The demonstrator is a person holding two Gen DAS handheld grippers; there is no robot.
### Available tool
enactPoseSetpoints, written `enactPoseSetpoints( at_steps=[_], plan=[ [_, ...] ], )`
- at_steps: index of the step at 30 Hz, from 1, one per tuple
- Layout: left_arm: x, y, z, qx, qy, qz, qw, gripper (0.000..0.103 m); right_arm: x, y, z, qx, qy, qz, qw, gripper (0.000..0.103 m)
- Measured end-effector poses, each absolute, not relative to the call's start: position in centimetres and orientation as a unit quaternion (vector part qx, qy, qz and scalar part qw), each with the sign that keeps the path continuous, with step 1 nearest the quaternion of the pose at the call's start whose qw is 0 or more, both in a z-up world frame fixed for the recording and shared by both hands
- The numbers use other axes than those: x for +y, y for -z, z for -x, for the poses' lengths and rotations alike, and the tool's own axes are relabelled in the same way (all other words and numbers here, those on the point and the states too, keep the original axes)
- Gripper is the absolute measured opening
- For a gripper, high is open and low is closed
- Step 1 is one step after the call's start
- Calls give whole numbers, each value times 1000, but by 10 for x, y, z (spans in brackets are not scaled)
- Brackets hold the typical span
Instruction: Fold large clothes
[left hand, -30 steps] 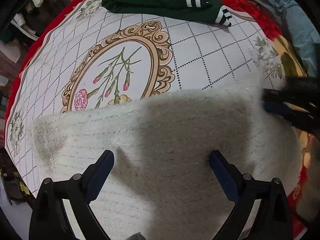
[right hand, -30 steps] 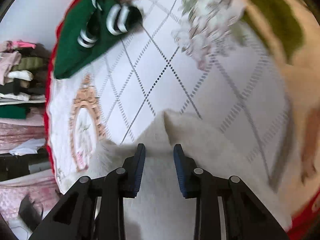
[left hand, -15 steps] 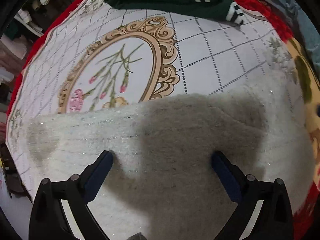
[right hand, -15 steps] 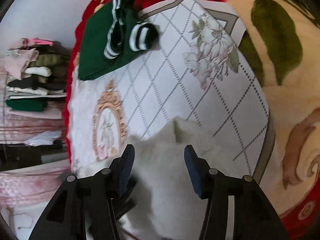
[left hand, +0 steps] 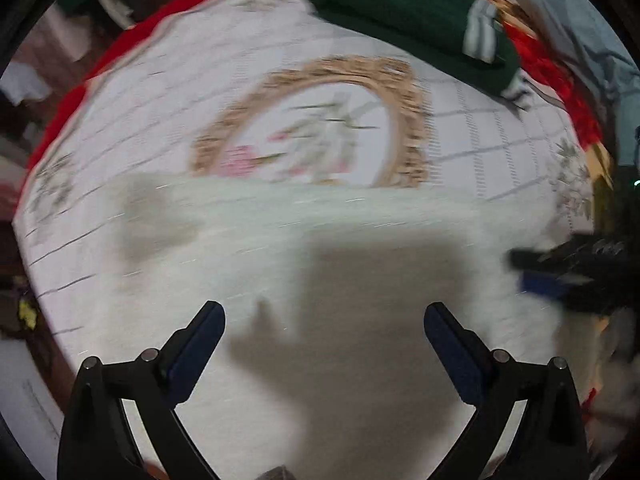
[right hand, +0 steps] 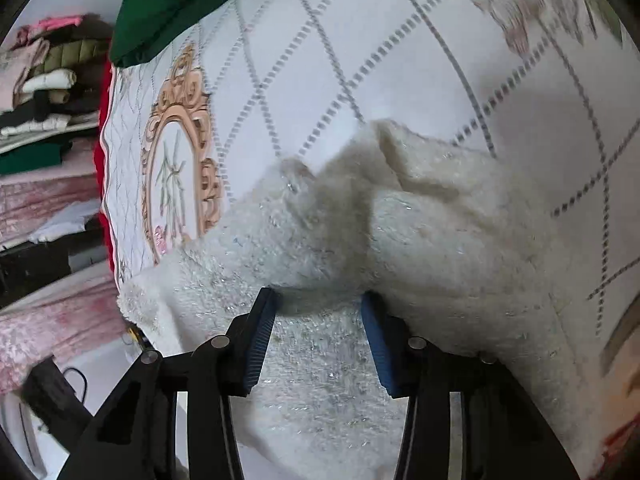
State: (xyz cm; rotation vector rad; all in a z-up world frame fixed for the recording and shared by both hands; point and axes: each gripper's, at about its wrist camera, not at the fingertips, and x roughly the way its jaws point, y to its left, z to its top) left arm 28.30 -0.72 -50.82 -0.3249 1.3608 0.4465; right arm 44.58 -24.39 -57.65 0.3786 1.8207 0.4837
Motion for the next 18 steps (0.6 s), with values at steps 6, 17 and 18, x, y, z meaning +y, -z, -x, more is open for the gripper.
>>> enactPoseSetpoints(
  at_steps=[6,17,18],
  plan=[
    [79,487,-234,600,-306,150,724,102,-276,497,-437,714,-213,-126,655,65],
    [152,537,-250,571,-292,274,716,100,-290,512,-452,696,-225,-117,672,75],
    [151,542,-256,571,-289,269,720,93,-287,514,-453,696,-229,-116,671,77]
  ],
)
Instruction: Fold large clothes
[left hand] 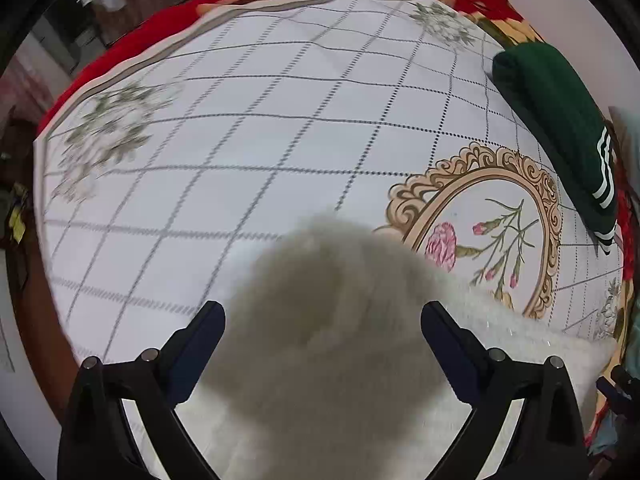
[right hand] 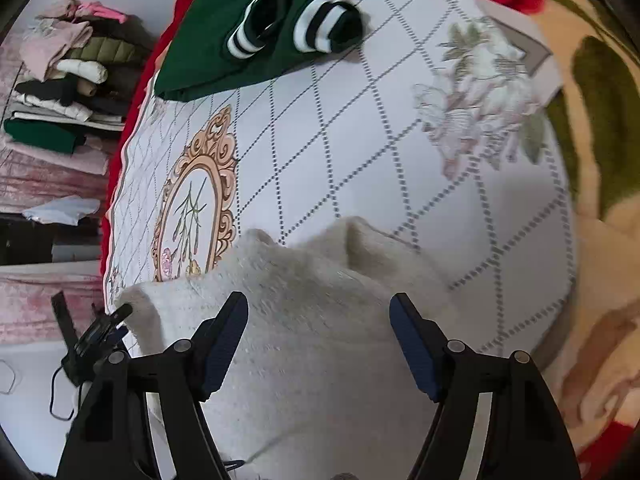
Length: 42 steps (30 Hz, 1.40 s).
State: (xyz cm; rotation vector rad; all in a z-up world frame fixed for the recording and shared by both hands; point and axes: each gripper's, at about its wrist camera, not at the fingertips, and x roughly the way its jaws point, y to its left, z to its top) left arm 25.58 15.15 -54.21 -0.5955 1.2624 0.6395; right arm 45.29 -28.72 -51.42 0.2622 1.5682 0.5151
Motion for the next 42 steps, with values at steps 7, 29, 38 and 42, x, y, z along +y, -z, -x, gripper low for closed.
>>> enactPoseSetpoints(
  at_steps=[7,29,38,42],
  plan=[
    [146,546,-267,566,-272,218,747,9,-259,542,-462,718,-268,-156,623,79],
    [144,497,-263,573,-253,185,757,38,-252,477,-455,702,-224,-131,663,14],
    [93,480,-269,557,-225,176,780,97,-211,519,-392,769,-227,-99,589,49],
    [53,491,-269,571,-205,142,783,98,-180,560,-384,784,-198,-16,588,48]
  ],
)
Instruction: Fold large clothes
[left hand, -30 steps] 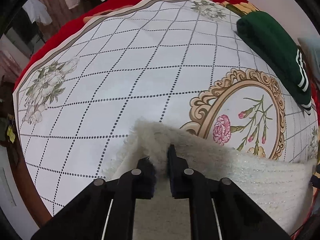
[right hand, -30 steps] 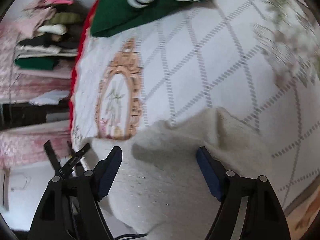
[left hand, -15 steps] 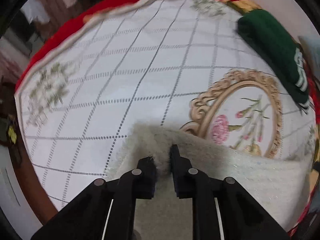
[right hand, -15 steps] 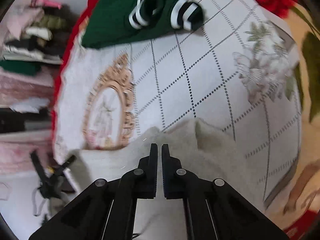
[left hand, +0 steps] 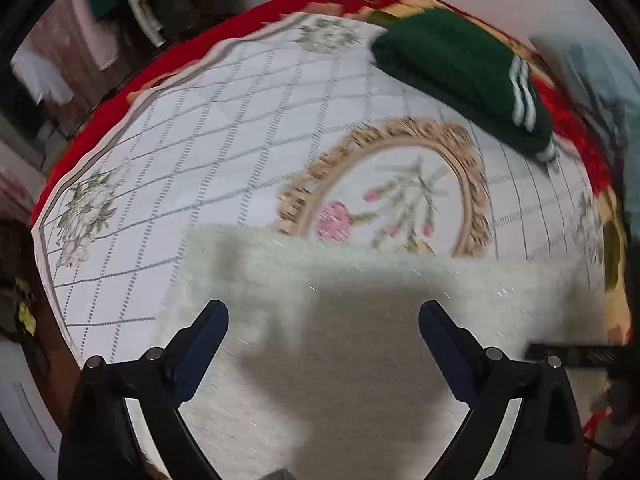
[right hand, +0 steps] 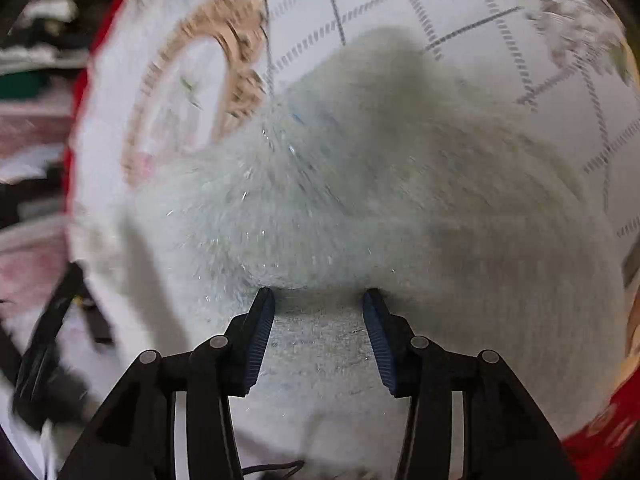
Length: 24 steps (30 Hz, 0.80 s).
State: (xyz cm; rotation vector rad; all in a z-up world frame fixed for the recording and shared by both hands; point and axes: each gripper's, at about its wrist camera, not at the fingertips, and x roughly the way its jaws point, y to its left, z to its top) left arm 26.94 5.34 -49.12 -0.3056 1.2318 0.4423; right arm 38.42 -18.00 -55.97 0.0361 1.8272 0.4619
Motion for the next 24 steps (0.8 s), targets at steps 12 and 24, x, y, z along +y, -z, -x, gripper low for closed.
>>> enactPoseSetpoints(
  at_steps=[12,24],
  plan=[
    [19,547,-263,628,-206,114,742,98,-169,587,-413,847,-157,-39,506,49],
    [13,586,-267,627,-240,86,737,103,-202,545,-396,793,-180,-112,571,49]
  ],
)
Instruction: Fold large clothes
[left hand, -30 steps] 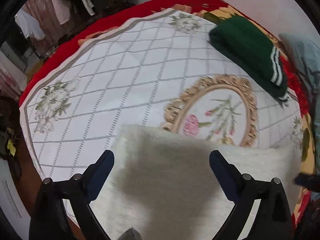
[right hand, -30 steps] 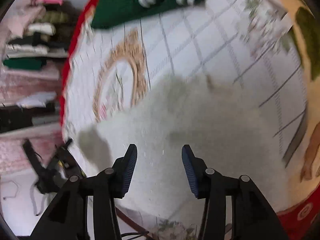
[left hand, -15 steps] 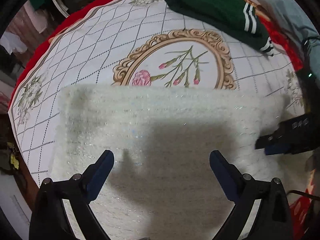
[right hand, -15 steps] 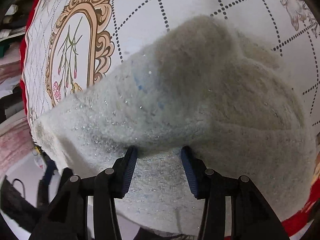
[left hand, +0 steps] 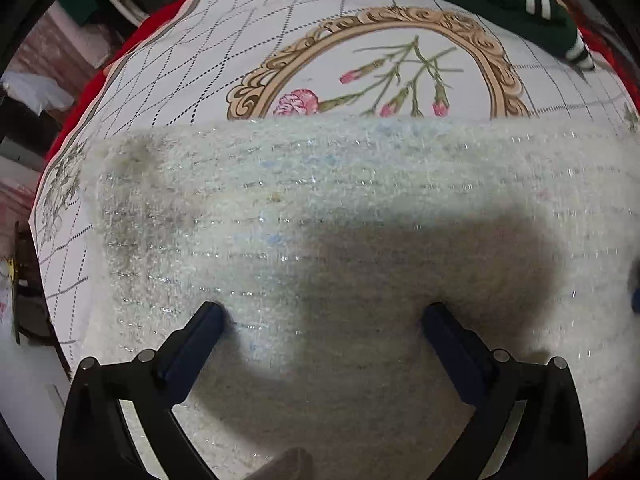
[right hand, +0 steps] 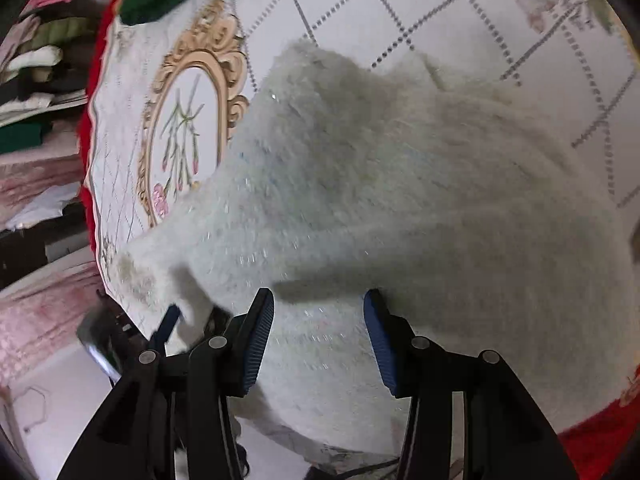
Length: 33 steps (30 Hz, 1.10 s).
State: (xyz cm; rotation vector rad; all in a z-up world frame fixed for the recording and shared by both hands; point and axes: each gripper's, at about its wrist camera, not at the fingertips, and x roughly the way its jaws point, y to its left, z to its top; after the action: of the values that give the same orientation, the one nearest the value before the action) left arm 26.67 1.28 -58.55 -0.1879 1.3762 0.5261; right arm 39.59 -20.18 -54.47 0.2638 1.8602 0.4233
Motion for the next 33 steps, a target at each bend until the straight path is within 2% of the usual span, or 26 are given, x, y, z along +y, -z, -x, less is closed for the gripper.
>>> enactPoseSetpoints(
  at_steps=[4,7,10,14,16,18,19,24,27,33],
  plan=[
    [16,586,-269,636,-237,95,729,103,-203,536,-390,775,-186,-102,595,49],
    [22,579,-269,636,-241,111,725,103,-204,563,-393,778,-177,-62,599,45],
    [19,557,-269,630,-239,124,729,103,-204,560,-401,784,-171,-73,592,45],
    [-9,527,-270,613,-211,129,750,103,-252,524,-391,747,-199,-154,616,46],
    [-24,526,-273,620,-191,142,748,103,-286,504,-372,727,-188,-166,639,53],
    [-37,534,-278,630,-177,149,742,103,-330,492,-339,721,-161,-190,647,64],
    [-41,542,-281,635,-175,144,739,103,-338,493,-328,722,-152,-204,644,66],
    [-37,565,-287,642,-179,152,730,103,-403,544,-277,719,-89,-304,619,66],
    [-32,565,-286,643,-167,158,730,103,-420,575,-274,676,-84,-383,624,66],
    [-29,564,-289,649,-156,144,731,103,-426,600,-292,602,-102,-484,627,67]
  ],
)
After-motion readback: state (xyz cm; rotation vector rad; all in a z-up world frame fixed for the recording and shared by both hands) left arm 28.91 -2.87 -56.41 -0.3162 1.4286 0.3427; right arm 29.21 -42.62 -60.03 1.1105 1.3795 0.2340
